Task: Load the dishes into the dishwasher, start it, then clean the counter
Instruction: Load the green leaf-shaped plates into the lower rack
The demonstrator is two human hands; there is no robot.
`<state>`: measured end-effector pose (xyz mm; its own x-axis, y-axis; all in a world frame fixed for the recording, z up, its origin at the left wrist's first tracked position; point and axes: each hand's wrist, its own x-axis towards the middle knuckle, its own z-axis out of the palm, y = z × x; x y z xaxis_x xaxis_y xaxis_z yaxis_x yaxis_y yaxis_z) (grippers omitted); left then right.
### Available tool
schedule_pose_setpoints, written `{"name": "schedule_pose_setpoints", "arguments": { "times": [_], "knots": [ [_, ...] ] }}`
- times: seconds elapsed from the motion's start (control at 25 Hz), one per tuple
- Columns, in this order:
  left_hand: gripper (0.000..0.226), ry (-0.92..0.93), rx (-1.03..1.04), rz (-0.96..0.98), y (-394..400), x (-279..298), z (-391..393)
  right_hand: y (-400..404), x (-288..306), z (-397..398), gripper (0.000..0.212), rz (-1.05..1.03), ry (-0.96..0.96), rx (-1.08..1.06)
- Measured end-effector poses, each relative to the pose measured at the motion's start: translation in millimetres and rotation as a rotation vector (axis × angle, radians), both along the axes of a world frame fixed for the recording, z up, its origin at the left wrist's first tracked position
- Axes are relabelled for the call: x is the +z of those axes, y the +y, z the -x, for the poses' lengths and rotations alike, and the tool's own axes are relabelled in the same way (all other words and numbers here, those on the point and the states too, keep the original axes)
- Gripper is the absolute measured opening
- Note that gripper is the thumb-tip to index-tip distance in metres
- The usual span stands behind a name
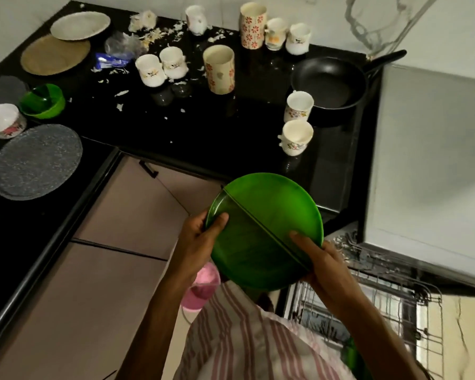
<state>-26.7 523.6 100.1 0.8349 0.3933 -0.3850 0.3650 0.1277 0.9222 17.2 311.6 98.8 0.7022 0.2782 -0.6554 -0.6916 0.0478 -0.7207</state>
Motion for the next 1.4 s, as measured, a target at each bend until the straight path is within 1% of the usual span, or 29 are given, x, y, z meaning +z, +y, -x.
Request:
{"name": "schedule_pose_setpoints", "arguments": {
  "times": [0.2, 0.36, 0.44, 0.52, 0.56, 0.68, 0.8, 0.88, 0.96, 1.08, 1.12, 1.2, 1.28, 1.32, 1.4],
  "knots": [
    [0.014, -0.005, -0.146, -0.004, -14.5, 4.7, 26.3, -21.3, 8.9, 37.2, 0.024, -0.017, -0.012, -0.04],
    [0.015, 0.029, -0.232, -0.02, -9.4, -3.0, 37.2, -20.3, 7.2, 71.5, 0.037, 0.032, -0.007, -0.117],
    [0.014, 0.038, -0.273, -0.054, -6.5, -9.7, 44.3, -16.2, 6.7, 91.1, 0.036, 0.061, 0.02, -0.17],
    [0.013, 0.039, -0.313, -0.085, -2.8, -19.1, 52.7, -10.8, 2.5, 112.8, 0.043, 0.113, 0.036, -0.22],
    [0.012, 0.04, -0.329, -0.106, -2.0, -24.7, 57.3, -8.6, 0.1, 124.4, 0.043, 0.137, 0.041, -0.261],
    [0.012, 0.052, -0.378, -0.224, -4.3, -43.4, 72.9, -8.0, -3.5, 153.8, 0.029, 0.165, 0.045, -0.342],
    [0.008, 0.075, -0.442, -0.272, -22.1, -60.1, 92.8, -19.0, -5.7, 184.4, 0.029, 0.242, 0.028, -0.372],
    [0.01, 0.078, -0.492, -0.296, -42.8, -68.1, 106.1, -33.5, -9.4, 204.5, 0.033, 0.294, 0.051, -0.388],
    [0.022, 0.087, -0.535, -0.311, -69.3, -73.0, 121.6, -51.5, -13.3, 222.3, 0.036, 0.308, 0.07, -0.413],
    [0.052, 0.141, -0.647, -0.381, -108.4, -88.0, 149.3, -83.2, -26.4, 247.4, 0.05, 0.365, 0.09, -0.461],
    [0.061, 0.16, -0.699, -0.423, -122.5, -97.0, 160.8, -95.6, -33.6, 257.4, 0.048, 0.372, 0.089, -0.472],
    [0.075, 0.178, -0.799, -0.529, -153.0, -114.5, 185.7, -121.5, -50.4, 277.4, 0.036, 0.375, 0.061, -0.457],
    [0.084, 0.138, -0.913, -0.638, -189.1, -130.4, 213.0, -145.9, -69.2, 296.9, 0.026, 0.406, 0.034, -0.399],
    [0.09, 0.109, -0.976, -0.659, -205.4, -135.7, 226.3, -155.8, -78.4, 305.2, 0.025, 0.43, 0.025, -0.381],
    [0.1, 0.103, -1.124, -0.611, -239.0, -149.5, 254.0, -177.7, -99.1, 321.5, 0.026, 0.493, 0.014, -0.382]
  ]
}}
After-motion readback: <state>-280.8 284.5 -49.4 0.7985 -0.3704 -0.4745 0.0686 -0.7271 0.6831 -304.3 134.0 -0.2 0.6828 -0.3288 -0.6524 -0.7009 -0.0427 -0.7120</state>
